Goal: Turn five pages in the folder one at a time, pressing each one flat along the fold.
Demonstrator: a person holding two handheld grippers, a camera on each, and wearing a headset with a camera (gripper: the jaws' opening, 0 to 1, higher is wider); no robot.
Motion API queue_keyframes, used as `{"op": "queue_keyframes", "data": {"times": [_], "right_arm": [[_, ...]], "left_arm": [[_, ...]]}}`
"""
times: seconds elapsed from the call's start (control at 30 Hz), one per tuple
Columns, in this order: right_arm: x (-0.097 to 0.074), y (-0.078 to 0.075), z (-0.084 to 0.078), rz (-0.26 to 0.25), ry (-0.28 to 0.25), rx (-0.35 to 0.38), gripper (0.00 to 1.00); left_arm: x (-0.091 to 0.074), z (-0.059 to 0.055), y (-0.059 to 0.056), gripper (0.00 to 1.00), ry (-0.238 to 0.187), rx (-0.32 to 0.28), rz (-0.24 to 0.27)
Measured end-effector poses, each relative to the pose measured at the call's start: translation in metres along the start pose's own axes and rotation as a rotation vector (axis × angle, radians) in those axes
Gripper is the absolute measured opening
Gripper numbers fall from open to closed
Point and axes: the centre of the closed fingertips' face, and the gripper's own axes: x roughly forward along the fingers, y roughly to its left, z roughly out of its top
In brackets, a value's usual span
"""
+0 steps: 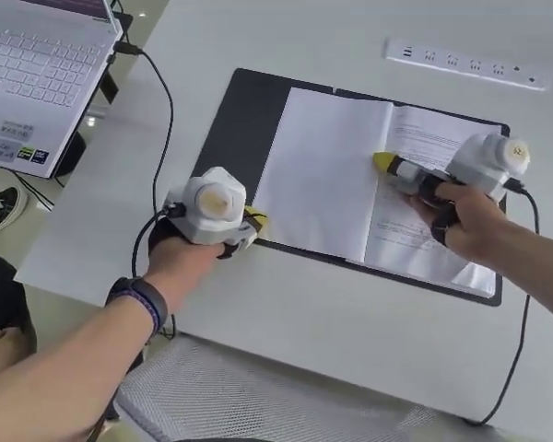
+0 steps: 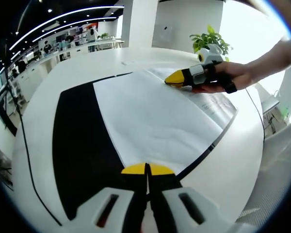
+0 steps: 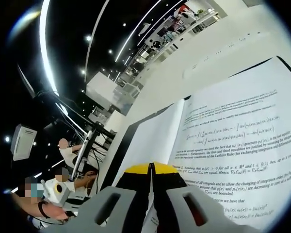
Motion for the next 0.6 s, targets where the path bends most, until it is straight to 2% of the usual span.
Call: {"op": "queue_keyframes", "data": {"times": [0.03, 0.13, 0.23, 0.27, 0.3, 0.37, 0.47, 0.6], "right_arm": [[0.001, -0.003, 0.001, 0.002, 0.001, -0.006, 0.00], [0.000, 0.002, 0.001, 0.010, 0.001, -0.016, 0.00], [0.000, 0.002, 0.005, 0.008, -0.017, -0.001, 0.00], [0.005, -0.008, 0.010, 0.005, -0.025, 0.004, 0.00], [0.007, -0.011, 0.012, 0.004, -0.029, 0.007, 0.00], [0.007, -0.006, 0.016, -0.003, -0.044, 0.023, 0.00], [0.012, -0.012, 0.025, -0.024, -0.074, 0.089, 0.00], [0.024, -0.026, 0.036, -0.032, -0.099, 0.081, 0.00]], "left_arm": [[0.000, 0.000, 0.000, 0.00, 0.001, 0.003, 0.000], [-0.001, 0.001, -0.001, 0.00, -0.001, 0.000, -0.003], [-0.002, 0.001, -0.001, 0.00, 0.000, -0.001, -0.003], [-0.002, 0.001, -0.001, 0.00, -0.001, -0.004, -0.002], [-0.002, 0.002, -0.001, 0.00, -0.002, -0.009, 0.000], [-0.002, 0.002, -0.001, 0.00, -0.006, -0.022, 0.004], [-0.003, 0.001, -0.002, 0.00, -0.008, -0.008, 0.014], [-0.003, 0.002, -0.001, 0.00, -0.010, -0.019, 0.005]]}}
